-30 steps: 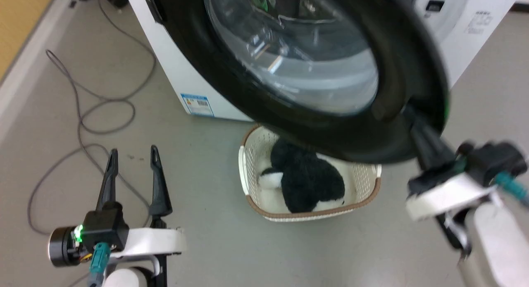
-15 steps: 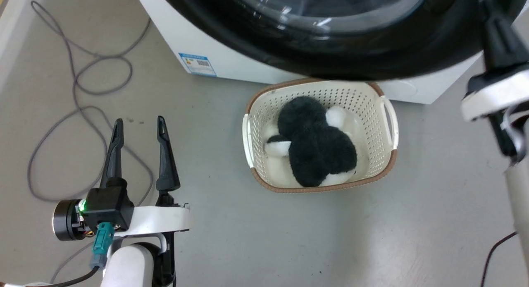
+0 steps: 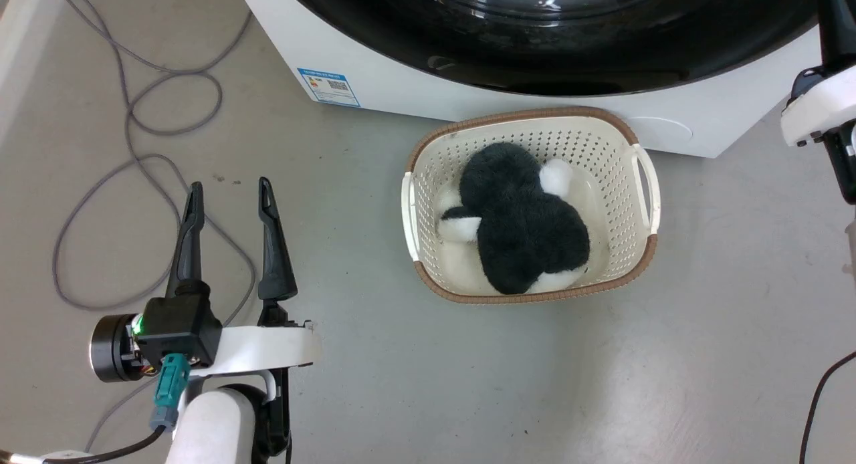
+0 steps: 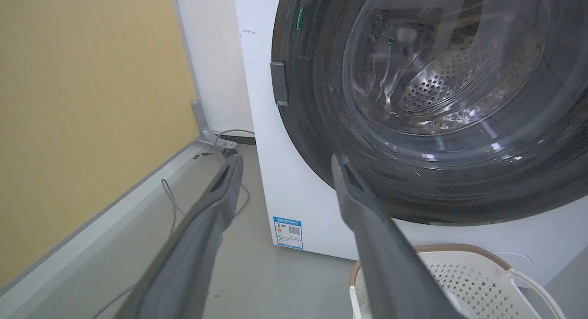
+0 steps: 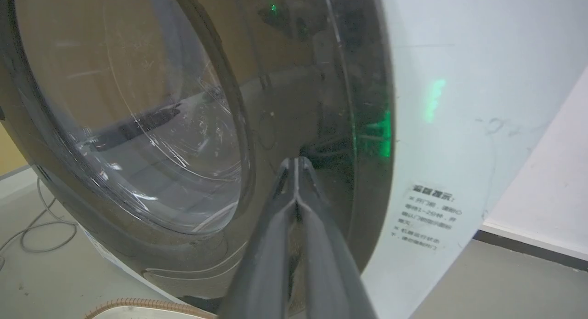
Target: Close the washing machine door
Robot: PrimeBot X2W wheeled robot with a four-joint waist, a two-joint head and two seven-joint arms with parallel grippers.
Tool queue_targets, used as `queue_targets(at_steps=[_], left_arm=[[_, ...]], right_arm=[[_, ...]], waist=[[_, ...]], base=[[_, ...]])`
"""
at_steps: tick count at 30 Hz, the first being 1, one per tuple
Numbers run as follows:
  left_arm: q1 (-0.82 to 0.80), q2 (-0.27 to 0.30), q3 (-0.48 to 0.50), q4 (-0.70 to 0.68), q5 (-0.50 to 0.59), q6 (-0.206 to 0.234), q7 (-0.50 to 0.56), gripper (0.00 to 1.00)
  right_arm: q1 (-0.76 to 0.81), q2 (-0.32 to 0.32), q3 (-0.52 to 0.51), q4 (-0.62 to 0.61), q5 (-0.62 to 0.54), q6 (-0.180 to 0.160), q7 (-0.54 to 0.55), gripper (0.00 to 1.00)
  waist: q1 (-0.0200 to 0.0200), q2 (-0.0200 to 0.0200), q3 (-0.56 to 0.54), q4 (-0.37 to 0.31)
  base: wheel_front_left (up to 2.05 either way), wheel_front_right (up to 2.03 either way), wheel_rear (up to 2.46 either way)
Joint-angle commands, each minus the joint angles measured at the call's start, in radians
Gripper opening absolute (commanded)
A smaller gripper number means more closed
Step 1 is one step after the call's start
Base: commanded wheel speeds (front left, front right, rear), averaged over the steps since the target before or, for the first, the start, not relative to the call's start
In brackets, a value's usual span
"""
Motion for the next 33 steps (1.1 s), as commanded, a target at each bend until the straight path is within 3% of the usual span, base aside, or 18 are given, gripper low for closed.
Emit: queue_targets(at_steps=[1,7,19,24,31,32,33], left_arm=[[-0.014,-0.001,-0.002,-0.001,-0.003,0.005,-0.004,1.00],[0.008,-0.001,0.006,0.011,0.000,0.010,-0.004,1.00],[0.084,0.000,0.054,0.045,0.037,-0.010,-0.004,1.00],[0.131,0.002,0.074,0.054,0.046,-0.020,-0.004,1.00],[0.194,0.002,0.084,0.060,0.052,-0.029,-0.004,1.00],[0.203,0.002,0.085,0.060,0.049,-0.031,-0.004,1.00],[0.212,0.002,0.086,0.062,0.048,-0.034,-0.004,1.00]], right_arm=[[-0.024,-0.002,-0.011,0.009,-0.004,-0.003,-0.003,0.00],[0.032,0.023,-0.024,-0.041,-0.001,-0.003,-0.003,0.00],[0.343,0.103,-0.054,-0.497,-0.033,-0.003,-0.003,0.00],[0.475,0.150,-0.031,-0.566,-0.051,-0.003,-0.003,0.00],[0.639,0.214,-0.033,-0.549,-0.036,-0.003,-0.003,0.00],[0.660,0.222,-0.031,-0.544,-0.023,-0.003,-0.003,0.20],[0.679,0.228,-0.028,-0.541,-0.013,-0.003,-0.003,0.87]], waist=[[-0.0001,0.0000,-0.006,0.001],[-0.0001,0.0000,-0.053,-0.011],[-0.0001,0.0000,-0.220,-0.066],[-0.0001,0.0000,-0.284,-0.094],[-0.0001,0.0000,-0.355,-0.130],[-0.0001,0.0000,-0.362,-0.136],[-0.0001,0.0000,-0.369,-0.142]], base=[[0.00,0.00,0.00],[0.00,0.00,0.00],[0.00,0.00,0.00],[0.00,0.00,0.00],[0.00,0.00,0.00],[0.00,0.00,0.00],[0.00,0.00,0.00]])
